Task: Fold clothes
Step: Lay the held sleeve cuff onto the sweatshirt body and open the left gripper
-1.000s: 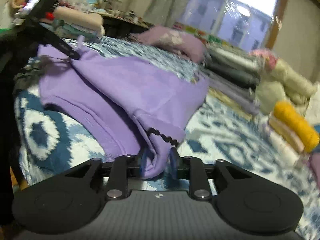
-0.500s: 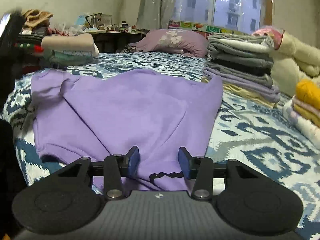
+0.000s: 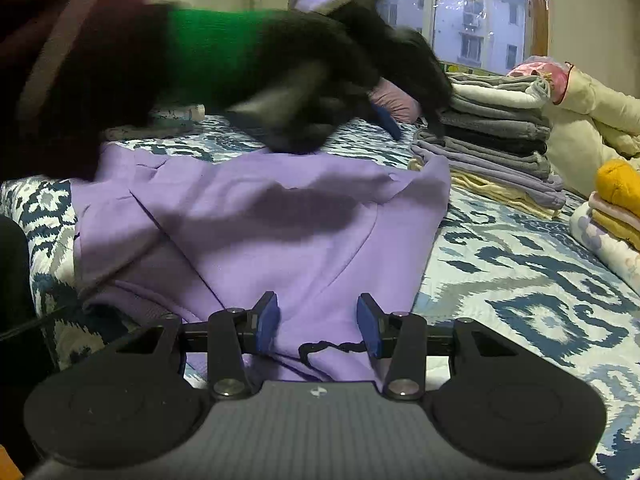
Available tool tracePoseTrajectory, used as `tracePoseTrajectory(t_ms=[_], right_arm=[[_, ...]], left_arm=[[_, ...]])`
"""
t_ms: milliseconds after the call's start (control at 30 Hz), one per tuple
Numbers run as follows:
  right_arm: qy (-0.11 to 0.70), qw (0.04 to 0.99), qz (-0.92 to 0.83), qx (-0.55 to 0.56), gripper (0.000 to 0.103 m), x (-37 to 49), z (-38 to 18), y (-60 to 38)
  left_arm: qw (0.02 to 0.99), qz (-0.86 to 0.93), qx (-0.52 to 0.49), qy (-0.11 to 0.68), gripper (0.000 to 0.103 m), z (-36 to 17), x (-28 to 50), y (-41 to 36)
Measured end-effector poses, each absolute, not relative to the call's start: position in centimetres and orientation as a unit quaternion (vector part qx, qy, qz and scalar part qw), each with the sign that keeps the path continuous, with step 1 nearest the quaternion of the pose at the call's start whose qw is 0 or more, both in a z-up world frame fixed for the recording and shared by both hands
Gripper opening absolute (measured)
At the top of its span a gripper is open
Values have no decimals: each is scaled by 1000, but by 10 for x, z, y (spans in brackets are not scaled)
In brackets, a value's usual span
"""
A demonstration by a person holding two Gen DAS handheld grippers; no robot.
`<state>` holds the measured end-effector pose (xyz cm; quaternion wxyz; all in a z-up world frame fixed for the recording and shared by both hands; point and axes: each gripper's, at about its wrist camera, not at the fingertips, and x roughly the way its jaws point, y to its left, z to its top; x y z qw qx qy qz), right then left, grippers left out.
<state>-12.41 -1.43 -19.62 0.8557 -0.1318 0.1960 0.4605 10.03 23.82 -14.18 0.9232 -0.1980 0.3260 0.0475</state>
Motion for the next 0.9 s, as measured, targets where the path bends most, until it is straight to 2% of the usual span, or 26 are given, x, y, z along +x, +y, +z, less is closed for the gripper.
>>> tracePoseTrajectory(t_ms=[33,100,133,167,500,600,667,733,800,867,900], right_arm=[[197,855,462,-130,46,-124,-196,-15],[198,854,464,-127,46,-123,-196,-16],[199,853,465,-126,46,-123,-196,-16],[200,853,466,-124,46,-123,-196,-17],[208,839,490,-115,46,-121,-194,-20],[210,833,500,-112,46,-121,-193,-21],[210,828,507,-110,46,-121,-193,-21],[209,825,514,-112,46,-122,-193,-20],[207,823,516,-117,46,-123,-194,-18],[208,822,517,-116,46,-124,-194,-17],[208,822,517,-116,46,-124,-194,-17]], left_arm=[[919,46,-206,332,44,-145,112,240],[918,52,-201,337,33,-150,129,243],[918,59,-195,340,16,-152,136,246],[917,66,-196,341,7,-155,137,250],[928,88,-223,283,3,-175,101,286],[929,101,-191,300,0,-180,110,284],[922,102,-207,311,0,-183,113,289],[918,93,-246,298,1,-177,107,295],[912,84,-279,288,10,-171,105,300],[908,76,-295,289,41,-166,109,302],[905,72,-295,297,44,-166,115,301]])
